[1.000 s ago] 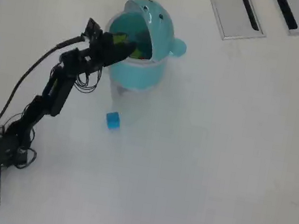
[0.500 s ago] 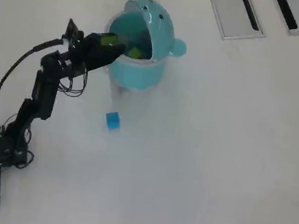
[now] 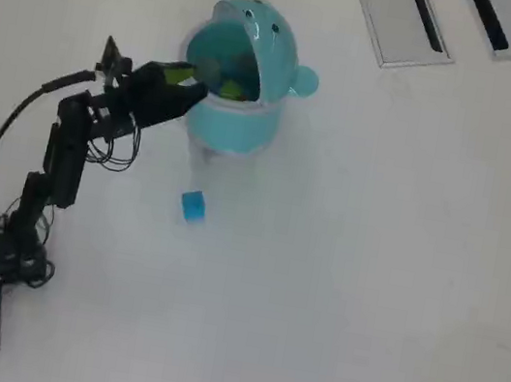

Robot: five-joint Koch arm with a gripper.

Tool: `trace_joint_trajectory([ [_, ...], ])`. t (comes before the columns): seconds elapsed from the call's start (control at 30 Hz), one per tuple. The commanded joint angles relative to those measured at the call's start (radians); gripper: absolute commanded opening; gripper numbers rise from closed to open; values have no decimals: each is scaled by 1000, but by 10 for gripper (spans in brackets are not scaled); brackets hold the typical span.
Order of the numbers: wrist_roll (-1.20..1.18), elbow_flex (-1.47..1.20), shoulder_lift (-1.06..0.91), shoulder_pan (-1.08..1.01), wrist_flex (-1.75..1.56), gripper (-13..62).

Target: Grasp RGB lego blocks and put them in the bin one by one.

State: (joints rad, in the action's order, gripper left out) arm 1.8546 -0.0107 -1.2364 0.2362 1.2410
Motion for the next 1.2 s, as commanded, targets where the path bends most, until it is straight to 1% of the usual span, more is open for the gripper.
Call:
trace_joint_trajectory([
  [0.0, -23, -23, -74, -11, -72, 222],
  [0.23, -40, -327, -201, -34, -202, 222],
  [0.47, -40, -488, -258, -34, -267, 223],
  [0.7, -41, -719, -350, -28, -327, 223],
  [0.9, -74, -1026, -471, -8, -485, 223],
  [1.17, -77, -1341, -583, 14, -517, 224],
])
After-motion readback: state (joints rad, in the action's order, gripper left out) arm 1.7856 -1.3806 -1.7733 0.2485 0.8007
